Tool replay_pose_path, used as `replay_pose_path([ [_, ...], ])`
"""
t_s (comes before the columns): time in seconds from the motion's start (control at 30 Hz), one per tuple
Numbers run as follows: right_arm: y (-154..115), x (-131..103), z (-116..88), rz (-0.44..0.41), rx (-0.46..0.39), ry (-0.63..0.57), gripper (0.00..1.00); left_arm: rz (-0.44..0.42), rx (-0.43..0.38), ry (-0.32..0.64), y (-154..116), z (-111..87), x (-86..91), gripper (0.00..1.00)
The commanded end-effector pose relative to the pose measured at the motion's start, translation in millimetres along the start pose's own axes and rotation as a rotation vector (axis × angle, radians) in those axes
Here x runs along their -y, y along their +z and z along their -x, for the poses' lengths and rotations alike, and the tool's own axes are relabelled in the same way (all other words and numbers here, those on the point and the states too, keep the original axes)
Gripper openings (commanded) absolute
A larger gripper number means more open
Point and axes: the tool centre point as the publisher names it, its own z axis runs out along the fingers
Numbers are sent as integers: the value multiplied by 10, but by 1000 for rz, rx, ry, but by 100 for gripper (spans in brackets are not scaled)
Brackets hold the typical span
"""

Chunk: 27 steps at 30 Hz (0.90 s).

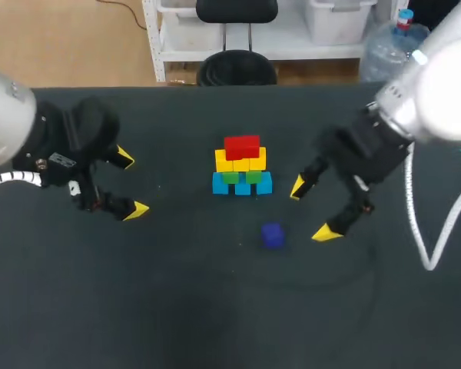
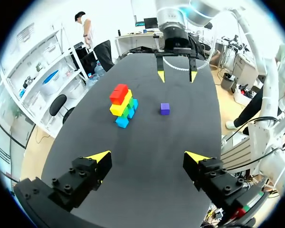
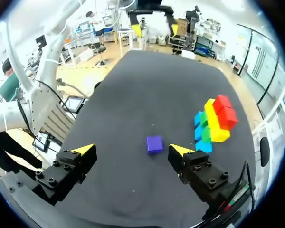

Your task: Place the blue cubes, place green cubes on the blue cubes, place the yellow cubes on the green cubes, then place the red cubes on the yellow cubes, and place purple cube on the red cubes.

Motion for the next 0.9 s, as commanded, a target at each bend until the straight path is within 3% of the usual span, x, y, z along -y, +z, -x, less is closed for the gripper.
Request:
replay_pose_path([
  [0.03, 233, 143, -29, 25, -9, -5, 100, -1, 1, 1, 5, 0, -7, 100],
  [0.57, 572, 455, -181, -3, -52, 38, 100, -1, 1, 1, 5, 0, -7, 100],
  [0.9, 684, 452, -231, 9, -59, 42, 100, -1, 1, 1, 5, 0, -7, 100],
])
